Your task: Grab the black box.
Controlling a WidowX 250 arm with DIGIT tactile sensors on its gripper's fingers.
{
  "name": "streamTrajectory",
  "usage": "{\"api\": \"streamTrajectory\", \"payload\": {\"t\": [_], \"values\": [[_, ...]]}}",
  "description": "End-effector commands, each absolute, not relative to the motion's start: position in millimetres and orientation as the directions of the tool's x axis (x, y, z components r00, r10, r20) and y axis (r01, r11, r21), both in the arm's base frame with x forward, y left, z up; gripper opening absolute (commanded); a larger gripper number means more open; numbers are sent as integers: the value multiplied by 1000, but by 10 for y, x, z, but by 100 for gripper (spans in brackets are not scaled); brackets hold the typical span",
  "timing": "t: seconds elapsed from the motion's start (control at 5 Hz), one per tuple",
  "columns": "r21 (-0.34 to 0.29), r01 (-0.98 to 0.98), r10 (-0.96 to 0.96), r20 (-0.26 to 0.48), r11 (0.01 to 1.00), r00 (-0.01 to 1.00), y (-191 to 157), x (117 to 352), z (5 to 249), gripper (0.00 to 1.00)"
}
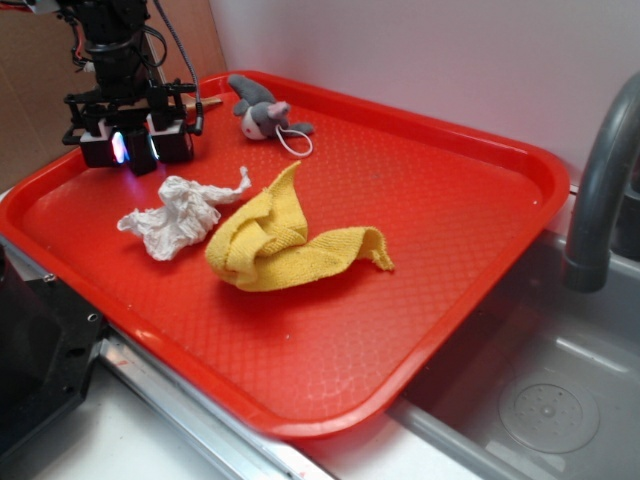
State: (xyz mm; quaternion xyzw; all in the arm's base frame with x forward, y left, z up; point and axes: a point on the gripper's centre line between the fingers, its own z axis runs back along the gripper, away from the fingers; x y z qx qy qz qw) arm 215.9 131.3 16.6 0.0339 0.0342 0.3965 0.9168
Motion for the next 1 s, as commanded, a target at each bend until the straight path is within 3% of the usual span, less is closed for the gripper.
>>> {"api": "streamTrajectory", "payload": {"t": [0.0,0.2,0.4,0.6,0.8], "values": [[30,-522,514,133,852,847,961,2119,1040,0],[-7,-331,322,253,944,912,662,2054,1530,0],[-20,-188,184,325,982,928,338,1999,2018,0],[-38,-123,128,344,992,930,226,2016,2520,0],[-46,-113,122,329,992,936,247,2074,2633,0]]}}
